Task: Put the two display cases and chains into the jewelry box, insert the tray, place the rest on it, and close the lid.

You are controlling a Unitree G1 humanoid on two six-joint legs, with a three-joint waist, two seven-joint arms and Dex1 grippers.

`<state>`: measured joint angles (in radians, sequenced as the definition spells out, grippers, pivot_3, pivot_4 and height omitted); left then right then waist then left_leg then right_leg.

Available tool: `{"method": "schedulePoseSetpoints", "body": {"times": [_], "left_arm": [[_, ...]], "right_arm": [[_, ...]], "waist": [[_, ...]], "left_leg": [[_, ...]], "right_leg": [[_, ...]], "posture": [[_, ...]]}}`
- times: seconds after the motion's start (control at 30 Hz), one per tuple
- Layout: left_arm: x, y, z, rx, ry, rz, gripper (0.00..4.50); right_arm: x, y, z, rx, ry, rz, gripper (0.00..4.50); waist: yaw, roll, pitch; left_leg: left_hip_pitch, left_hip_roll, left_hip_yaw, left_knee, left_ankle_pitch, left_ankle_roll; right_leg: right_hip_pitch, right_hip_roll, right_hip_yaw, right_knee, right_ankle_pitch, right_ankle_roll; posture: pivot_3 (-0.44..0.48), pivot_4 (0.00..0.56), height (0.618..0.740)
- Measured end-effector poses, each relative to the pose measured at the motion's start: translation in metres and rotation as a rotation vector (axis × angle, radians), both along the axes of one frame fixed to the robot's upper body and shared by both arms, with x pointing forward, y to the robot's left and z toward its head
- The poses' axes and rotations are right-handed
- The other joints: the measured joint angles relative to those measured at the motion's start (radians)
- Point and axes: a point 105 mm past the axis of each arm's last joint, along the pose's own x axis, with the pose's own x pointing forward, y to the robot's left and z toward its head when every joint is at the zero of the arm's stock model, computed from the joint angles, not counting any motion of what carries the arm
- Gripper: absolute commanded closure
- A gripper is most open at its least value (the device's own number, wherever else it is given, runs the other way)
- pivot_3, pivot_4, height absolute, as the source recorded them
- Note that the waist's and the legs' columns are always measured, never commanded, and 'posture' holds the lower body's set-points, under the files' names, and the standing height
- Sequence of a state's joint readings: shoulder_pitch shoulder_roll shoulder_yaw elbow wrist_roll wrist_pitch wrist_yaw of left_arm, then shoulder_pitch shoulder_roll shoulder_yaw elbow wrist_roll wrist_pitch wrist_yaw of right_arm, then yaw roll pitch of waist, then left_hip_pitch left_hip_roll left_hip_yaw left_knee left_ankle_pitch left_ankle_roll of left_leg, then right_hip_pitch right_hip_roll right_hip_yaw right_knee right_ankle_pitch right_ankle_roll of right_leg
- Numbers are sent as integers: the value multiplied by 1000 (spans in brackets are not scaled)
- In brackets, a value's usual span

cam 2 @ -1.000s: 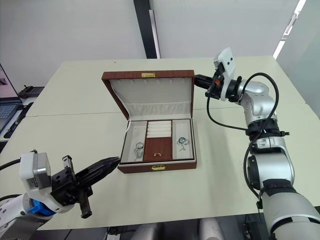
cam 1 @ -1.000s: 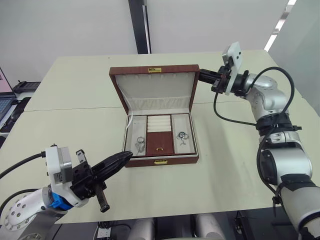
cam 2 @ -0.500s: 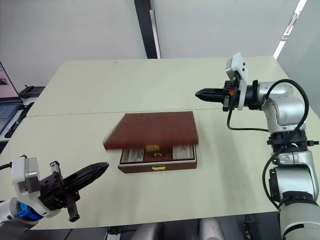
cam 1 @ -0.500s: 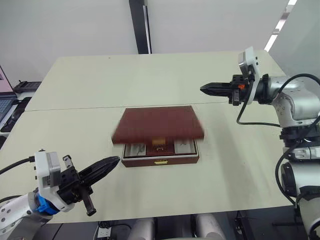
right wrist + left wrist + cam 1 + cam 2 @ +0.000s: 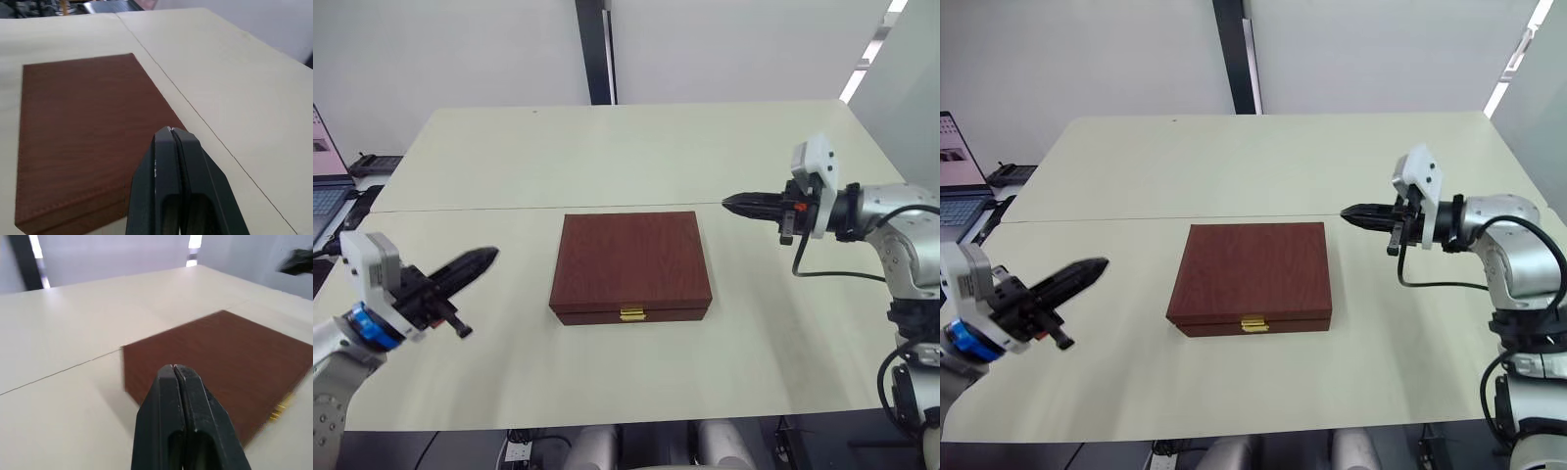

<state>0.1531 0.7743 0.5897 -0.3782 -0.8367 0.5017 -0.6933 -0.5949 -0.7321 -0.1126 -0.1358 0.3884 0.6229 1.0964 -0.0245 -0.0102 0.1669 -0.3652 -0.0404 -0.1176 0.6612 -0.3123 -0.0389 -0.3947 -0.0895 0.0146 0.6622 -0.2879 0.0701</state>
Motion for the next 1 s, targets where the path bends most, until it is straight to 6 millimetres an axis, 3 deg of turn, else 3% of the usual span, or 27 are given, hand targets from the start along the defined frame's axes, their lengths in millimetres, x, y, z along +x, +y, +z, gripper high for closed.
{"method": "schedulePoseSetpoints", "body": {"times": [0.2,0.4,0.6,0.7,1.0], "left_arm": [[24,19,-21,77,89,157,4500],[38,30,-41,176,149,223,4500],[33,36,-67,233,193,256,4500],[29,45,-82,247,239,288,4500],[16,52,-97,247,270,322,4500]], "right_arm": [[-16,-37,-16,14,6,-206,4486],[-36,-70,-60,-73,49,-365,4486],[-25,-104,-67,-167,-103,-553,4486],[-21,-111,-73,-175,-125,-592,4486],[-13,-111,-77,-176,-142,-594,4486]], "waist": [[-5,0,0],[-2,-1,0],[-8,-1,0],[-5,-1,0],[-5,-1,0]], "left_leg": [[0,0,1,0,1,-2],[0,0,2,0,0,0],[2,1,5,-1,2,-3],[1,1,5,0,2,-3],[2,1,4,0,2,-3]], "right_leg": [[0,0,0,0,0,0],[0,0,1,0,0,0],[0,0,2,1,0,0],[0,0,2,1,0,0],[0,0,2,1,0,1]], "posture": [[0,150,740],[0,150,740],[0,150,740],[0,150,740],[0,150,740]]}}
